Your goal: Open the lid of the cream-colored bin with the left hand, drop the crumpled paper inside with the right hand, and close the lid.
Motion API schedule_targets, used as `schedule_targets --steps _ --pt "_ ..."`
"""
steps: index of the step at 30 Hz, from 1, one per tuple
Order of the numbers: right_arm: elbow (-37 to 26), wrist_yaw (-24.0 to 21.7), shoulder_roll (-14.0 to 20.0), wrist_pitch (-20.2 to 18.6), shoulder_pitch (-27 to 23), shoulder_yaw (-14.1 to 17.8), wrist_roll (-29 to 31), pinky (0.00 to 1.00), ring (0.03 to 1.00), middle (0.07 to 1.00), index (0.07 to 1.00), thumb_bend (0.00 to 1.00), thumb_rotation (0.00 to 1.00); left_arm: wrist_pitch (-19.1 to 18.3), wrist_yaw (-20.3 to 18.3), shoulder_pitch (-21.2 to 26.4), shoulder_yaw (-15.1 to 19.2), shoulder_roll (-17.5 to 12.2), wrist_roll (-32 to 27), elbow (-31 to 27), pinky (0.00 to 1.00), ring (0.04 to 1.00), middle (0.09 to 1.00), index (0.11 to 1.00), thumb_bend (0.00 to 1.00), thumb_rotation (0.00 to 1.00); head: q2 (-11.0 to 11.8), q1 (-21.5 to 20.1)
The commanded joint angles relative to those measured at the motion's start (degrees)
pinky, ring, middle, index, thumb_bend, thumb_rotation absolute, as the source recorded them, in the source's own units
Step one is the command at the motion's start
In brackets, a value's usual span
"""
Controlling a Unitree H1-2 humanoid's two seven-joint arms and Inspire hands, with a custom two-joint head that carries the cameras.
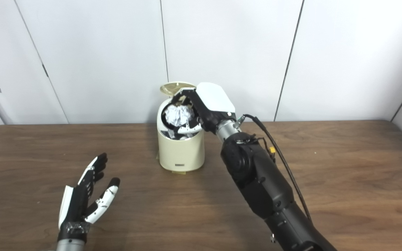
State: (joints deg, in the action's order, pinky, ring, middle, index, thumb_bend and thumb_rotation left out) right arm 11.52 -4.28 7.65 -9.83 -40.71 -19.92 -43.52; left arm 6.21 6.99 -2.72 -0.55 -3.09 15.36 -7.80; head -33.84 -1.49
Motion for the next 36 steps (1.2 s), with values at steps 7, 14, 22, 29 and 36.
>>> schedule_targets --steps 7,14,22,29,36 --pt "-0.36 -1.10 0.69 -0.76 -1.90 -0.98 -0.85 0.52 0.672 0.771 0.727 0.90 0.18 2.50 0.78 -0.44 -0.58 1.24 -0.82 0.84 0.90 0.915 0.908 0.948 0.52 0.46 -0.07 -0.16" --pt "-0.31 -0.30 0.90 -0.04 -1.90 -1.03 -0.65 0.48 0.628 0.733 0.708 0.89 0.15 2.25 0.92 -0.29 -0.51 1.27 -0.77 1.01 0.90 0.912 0.908 0.944 0.52 0.45 0.06 -0.39" --pt "0.11 0.99 1.00 0.92 -1.95 -0.58 -0.28 0.51 0.649 0.742 0.698 0.88 0.14 2.19 0.89 -0.11 -0.60 1.22 -0.63 1.28 0.91 0.923 0.912 0.950 0.52 0.46 0.11 -0.45" --pt "-0.01 2.66 1.05 1.99 -1.66 -0.42 -0.49 0.53 0.638 0.715 0.677 0.86 0.09 2.70 1.05 -0.05 -0.60 1.26 -0.64 1.49 0.91 0.919 0.911 0.947 0.52 0.44 0.19 -0.61" --pt "1.00 15.09 -0.41 9.77 -0.57 2.25 0.80 0.31 0.391 0.516 0.489 0.50 0.00 2.53 0.86 -0.02 -0.74 1.12 -0.49 1.62 0.91 0.922 0.916 0.957 0.51 0.45 0.28 -0.62"
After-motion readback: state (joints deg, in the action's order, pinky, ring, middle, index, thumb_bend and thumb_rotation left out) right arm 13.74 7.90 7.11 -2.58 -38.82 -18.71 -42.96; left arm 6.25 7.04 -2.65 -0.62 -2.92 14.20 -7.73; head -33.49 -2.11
